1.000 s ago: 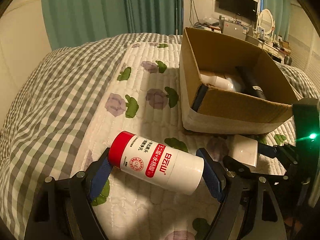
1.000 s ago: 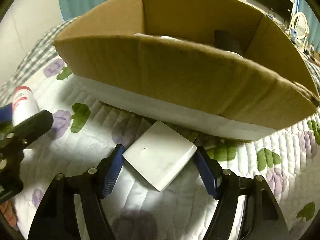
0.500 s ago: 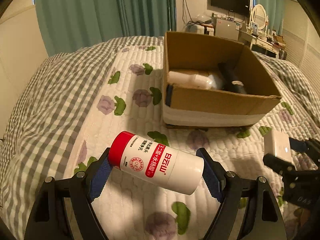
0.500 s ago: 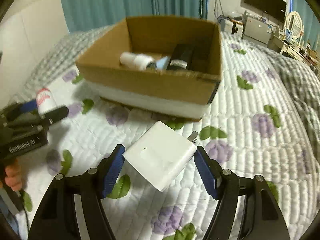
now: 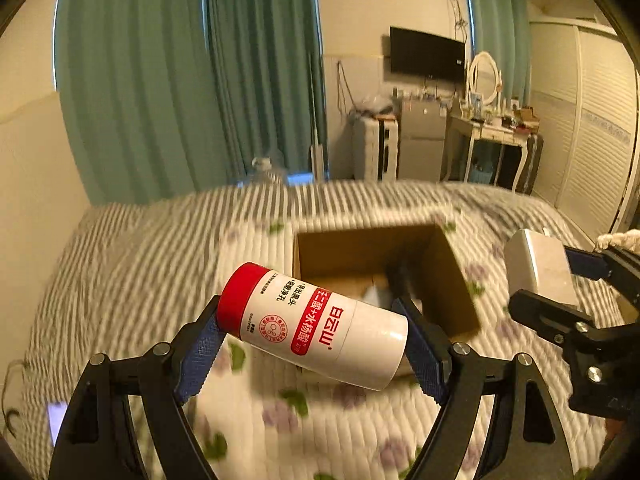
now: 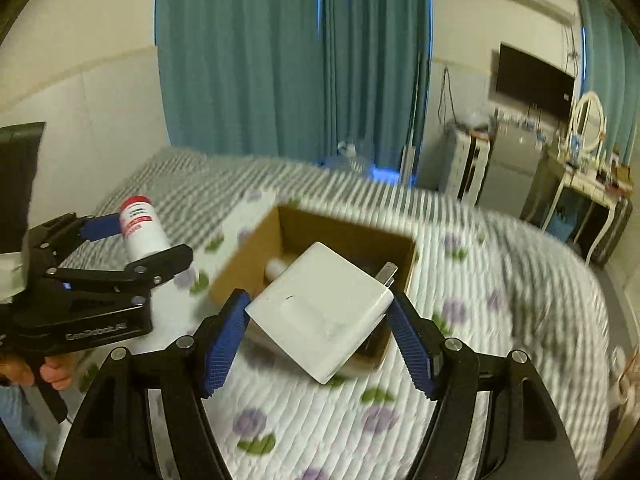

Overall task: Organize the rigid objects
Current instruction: 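Carry the bottle and white pad into the box and release both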

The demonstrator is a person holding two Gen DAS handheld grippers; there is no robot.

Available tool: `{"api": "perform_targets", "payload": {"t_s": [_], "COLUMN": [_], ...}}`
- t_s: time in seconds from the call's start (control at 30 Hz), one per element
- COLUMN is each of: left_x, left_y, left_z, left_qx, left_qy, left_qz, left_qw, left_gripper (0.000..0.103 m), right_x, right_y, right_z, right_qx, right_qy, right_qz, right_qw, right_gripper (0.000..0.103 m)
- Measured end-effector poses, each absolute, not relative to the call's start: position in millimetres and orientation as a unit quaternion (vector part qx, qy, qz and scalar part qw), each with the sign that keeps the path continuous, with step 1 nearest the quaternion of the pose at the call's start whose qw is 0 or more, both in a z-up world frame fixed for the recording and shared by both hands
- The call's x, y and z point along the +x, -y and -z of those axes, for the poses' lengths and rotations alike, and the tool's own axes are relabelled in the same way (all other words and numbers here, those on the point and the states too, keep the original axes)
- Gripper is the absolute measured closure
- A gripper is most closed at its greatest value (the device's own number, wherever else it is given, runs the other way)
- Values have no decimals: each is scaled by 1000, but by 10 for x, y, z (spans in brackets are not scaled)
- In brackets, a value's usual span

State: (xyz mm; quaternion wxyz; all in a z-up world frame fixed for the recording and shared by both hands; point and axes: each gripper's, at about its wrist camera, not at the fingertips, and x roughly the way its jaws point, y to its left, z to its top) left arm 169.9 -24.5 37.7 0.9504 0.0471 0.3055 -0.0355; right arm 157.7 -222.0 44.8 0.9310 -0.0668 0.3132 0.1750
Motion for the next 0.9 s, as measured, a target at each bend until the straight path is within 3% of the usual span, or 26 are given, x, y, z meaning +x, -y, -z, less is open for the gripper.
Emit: {"api": "perform_targets", "payload": {"t_s": [0.3, 0.6, 0.9], "left_x": [2420, 2854, 2999], "left_y": [307, 499, 589], "left_z": [-356, 414, 855], "left_qx": [28, 59, 90], "left_qy": [-317, -347, -355], "left_qz": [46, 73, 86], "left_qw": [947, 933, 926], "left_gripper": [19, 19, 19], "right_x": [2065, 2901, 3123], "right_y": [2234, 2394, 2391], "right_z": [-764, -44, 417], "right_qx": [-67, -30, -34], "right_qy": [-284, -350, -363], "right_qz": [-166, -149, -160], "right_qw": [942, 924, 917], "right_gripper": [32, 32, 32]}}
